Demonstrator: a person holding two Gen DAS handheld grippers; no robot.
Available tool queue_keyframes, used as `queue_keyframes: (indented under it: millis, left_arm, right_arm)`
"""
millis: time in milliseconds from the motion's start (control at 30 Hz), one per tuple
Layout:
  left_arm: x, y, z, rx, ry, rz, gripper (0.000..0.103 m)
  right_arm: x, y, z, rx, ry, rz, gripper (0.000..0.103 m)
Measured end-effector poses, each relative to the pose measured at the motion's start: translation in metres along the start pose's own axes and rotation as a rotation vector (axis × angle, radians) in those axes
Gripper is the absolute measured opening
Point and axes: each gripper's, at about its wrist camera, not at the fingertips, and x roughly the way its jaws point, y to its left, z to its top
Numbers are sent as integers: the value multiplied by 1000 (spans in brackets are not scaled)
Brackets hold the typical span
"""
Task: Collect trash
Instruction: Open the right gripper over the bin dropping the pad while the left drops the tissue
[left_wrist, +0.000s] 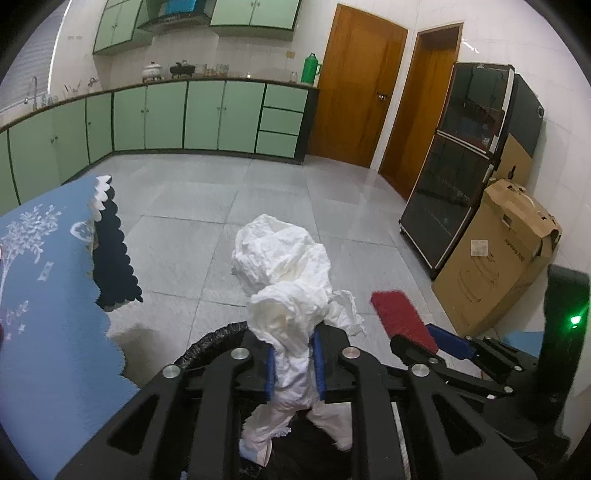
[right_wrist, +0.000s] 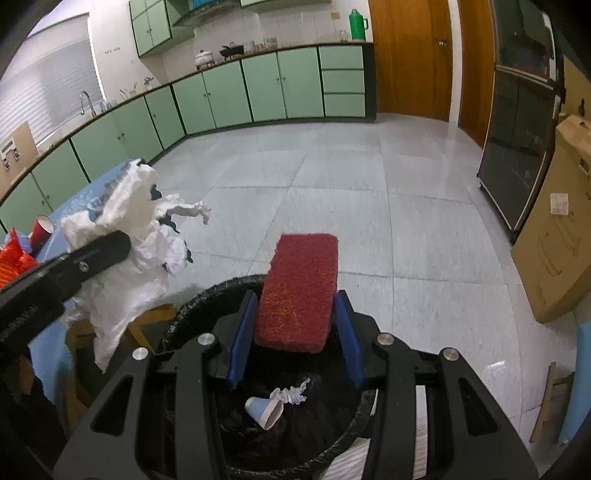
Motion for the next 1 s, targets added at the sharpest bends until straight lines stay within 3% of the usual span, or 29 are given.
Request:
queue_keyframes:
  millis: [167, 233, 400, 567, 733, 1000]
  left_arm:
    - [-3, 4, 0, -11, 3, -2, 36]
    - [-7, 7, 0, -26, -2, -8, 48]
    - [-18, 14, 5, -60, -28, -12, 62]
    - [-34, 21, 10, -69, -56, -1, 62]
    - [-68, 37, 12, -64, -118, 71, 64]
    - [-140, 91, -2, -75, -219, 280, 66]
  right_arm:
    - [6, 1, 1, 15, 16, -6, 53]
    - [4, 3, 1, 12, 10, -9, 57]
    - [-5, 3, 4, 12, -25, -35, 79]
    - [-15, 1, 11, 17, -55, -29, 83]
    - [-31, 20, 22, -6, -98, 12, 85]
    - [-51, 97, 34, -89, -163, 154, 85]
